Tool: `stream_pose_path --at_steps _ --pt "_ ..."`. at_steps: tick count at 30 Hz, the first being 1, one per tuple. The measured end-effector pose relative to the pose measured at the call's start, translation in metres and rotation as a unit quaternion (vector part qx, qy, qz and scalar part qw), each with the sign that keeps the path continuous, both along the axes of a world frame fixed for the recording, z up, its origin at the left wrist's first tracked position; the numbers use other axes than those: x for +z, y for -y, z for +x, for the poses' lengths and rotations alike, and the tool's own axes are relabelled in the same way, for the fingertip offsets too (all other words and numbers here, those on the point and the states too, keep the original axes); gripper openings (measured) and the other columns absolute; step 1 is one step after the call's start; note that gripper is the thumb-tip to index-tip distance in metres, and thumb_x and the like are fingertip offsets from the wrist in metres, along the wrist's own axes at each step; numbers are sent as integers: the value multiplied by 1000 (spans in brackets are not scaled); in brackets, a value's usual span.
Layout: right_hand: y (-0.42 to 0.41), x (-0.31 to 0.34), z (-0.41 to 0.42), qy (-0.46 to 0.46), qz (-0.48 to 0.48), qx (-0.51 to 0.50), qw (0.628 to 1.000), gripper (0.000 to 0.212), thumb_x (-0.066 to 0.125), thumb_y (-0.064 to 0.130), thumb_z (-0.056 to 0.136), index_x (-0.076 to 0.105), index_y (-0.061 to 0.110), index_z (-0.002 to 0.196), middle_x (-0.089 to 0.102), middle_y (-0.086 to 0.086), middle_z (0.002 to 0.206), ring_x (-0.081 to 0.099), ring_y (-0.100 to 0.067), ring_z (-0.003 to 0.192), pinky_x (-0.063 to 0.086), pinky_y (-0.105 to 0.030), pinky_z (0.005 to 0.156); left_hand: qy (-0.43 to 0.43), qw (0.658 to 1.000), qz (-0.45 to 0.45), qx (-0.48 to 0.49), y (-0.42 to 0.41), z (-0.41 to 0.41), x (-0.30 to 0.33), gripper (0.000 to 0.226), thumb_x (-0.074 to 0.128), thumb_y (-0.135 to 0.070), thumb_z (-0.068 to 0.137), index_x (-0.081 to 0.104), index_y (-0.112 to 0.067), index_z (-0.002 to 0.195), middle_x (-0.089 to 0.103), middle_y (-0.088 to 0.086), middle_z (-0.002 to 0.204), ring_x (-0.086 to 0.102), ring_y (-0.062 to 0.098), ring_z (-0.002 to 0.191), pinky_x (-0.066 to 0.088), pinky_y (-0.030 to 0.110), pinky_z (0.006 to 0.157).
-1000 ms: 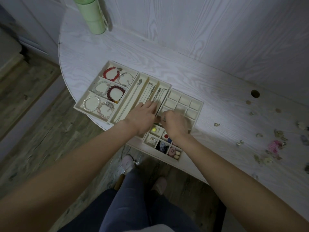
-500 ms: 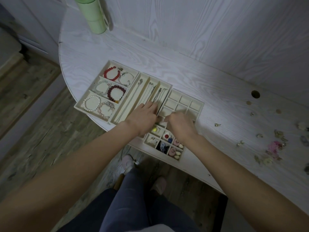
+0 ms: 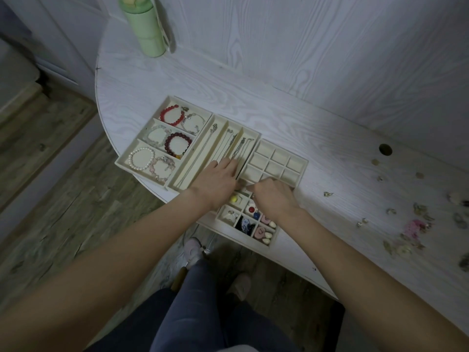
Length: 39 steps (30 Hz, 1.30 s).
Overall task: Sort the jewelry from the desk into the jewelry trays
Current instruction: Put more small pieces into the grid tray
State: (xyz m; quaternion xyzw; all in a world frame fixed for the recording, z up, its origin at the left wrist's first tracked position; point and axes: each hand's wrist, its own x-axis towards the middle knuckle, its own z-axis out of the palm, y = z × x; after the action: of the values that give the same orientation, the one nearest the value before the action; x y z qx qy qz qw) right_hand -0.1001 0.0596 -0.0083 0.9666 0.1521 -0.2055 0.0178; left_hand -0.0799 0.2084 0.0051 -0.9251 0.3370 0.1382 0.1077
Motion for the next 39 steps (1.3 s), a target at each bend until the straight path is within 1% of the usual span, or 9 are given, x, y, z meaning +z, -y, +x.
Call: stream_pose_path --at_steps 7,10,14,17,19,23,26,34,39 --pt "0 -1 -2 -20 12 -17 1000 41 46 3 93 57 18 129 64 -13 102 65 -26 85 45 -31 60 -21 1000 -7 9 2 -5 1 50 46 -10 91 45 -26 138 21 10 146 24 28 132 31 36 100" --pt "3 2 -3 -40 153 -104 982 42 50 5 92 58 23 129 66 -9 102 63 -20 72 52 -28 59 -77 991 -92 66 -2 -1 -1 50 50 -8 90 51 -30 134 32 11 138 29 27 128 32 36 103" --pt "13 16 2 -120 422 -303 846 38 61 8 89 58 13 127 60 -5 118 57 -9 77 50 -20 75 -176 901 -312 246 -9 8 13 55 39 13 85 62 -19 124 44 12 126 42 26 120 31 19 95" --pt "14 24 6 -193 526 -402 724 29 50 7 96 60 5 123 66 -3 95 61 -10 76 52 -21 77 -198 888 -318 266 -7 8 16 50 36 12 86 65 -14 117 49 11 131 49 24 119 31 13 86" --pt "11 26 7 -211 553 -411 694 27 44 6 99 59 3 121 68 -4 89 66 -12 78 52 -21 77 -217 874 -336 275 -4 6 14 40 41 6 90 65 -12 117 57 6 129 53 19 117 34 14 90" --pt "5 25 4 -208 577 -417 671 22 46 2 98 53 3 119 66 -8 90 67 -16 78 55 -18 72 -253 831 -408 282 0 1 7 19 54 -15 94 69 -9 104 69 2 98 61 13 89 44 23 82" --pt "4 26 1 -210 594 -416 655 16 48 2 97 47 6 112 66 -8 91 68 -17 79 55 -21 76 -228 816 -446 288 0 0 6 10 63 -19 89 70 -11 90 68 -2 83 59 2 72 46 16 70" --pt "8 30 -2 -211 582 -371 692 17 54 4 95 57 6 111 70 -9 92 70 -11 75 56 -18 70 -244 770 -492 326 -4 2 10 6 68 -8 84 67 -12 79 66 -4 74 61 8 70 51 17 69" --pt "5 29 -1 -177 548 -358 735 20 55 -2 92 60 0 112 68 -12 101 68 -6 66 54 -14 65 -296 693 -534 383 -1 1 16 11 65 -8 87 61 -11 77 65 2 68 61 6 61 47 11 52"
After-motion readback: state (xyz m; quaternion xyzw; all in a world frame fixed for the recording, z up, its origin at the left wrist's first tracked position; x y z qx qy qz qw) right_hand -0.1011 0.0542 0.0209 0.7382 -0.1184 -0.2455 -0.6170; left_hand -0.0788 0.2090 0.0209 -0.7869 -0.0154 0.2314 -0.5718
